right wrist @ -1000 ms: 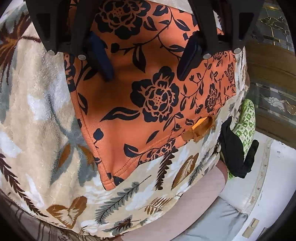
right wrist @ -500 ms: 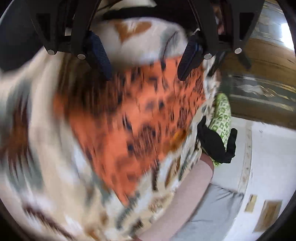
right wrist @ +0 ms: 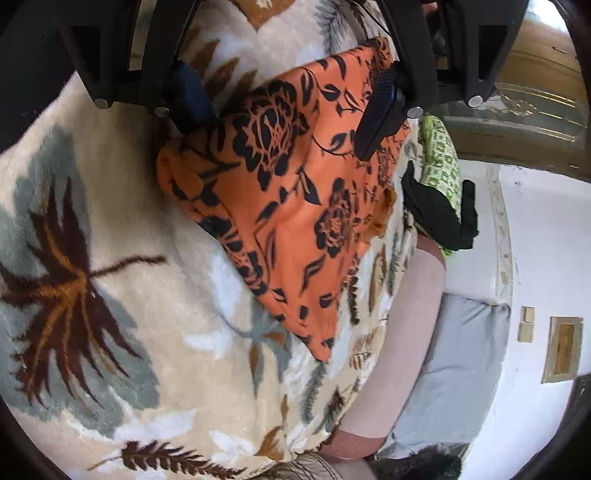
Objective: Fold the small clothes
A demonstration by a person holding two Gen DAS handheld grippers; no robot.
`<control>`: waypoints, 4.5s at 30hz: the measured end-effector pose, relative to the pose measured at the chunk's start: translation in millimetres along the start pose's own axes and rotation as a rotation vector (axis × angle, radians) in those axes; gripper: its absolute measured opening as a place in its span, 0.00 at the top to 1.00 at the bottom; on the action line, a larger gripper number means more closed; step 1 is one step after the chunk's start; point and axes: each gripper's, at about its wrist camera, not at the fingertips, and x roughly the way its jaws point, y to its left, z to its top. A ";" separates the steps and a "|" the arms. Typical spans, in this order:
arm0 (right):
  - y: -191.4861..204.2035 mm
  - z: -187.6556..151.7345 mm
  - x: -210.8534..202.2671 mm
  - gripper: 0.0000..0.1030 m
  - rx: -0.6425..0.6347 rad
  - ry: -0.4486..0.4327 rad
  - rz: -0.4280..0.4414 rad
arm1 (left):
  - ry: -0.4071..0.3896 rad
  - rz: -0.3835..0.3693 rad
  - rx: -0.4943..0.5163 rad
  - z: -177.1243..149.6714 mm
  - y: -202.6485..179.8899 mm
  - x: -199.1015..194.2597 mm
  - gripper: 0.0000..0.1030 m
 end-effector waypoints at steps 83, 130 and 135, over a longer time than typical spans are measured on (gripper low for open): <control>205.0 -154.6 125.8 0.24 -0.690 0.280 0.052 | -0.102 -0.301 -0.552 -72.9 171.8 -46.1 0.86; 145.3 -21.9 244.3 0.48 -0.228 0.494 0.112 | -0.032 -0.049 -0.162 -30.1 128.9 24.8 0.34; 185.5 -39.3 219.7 0.61 -0.460 0.364 0.039 | -0.042 -0.037 -0.133 -31.8 124.3 23.3 0.34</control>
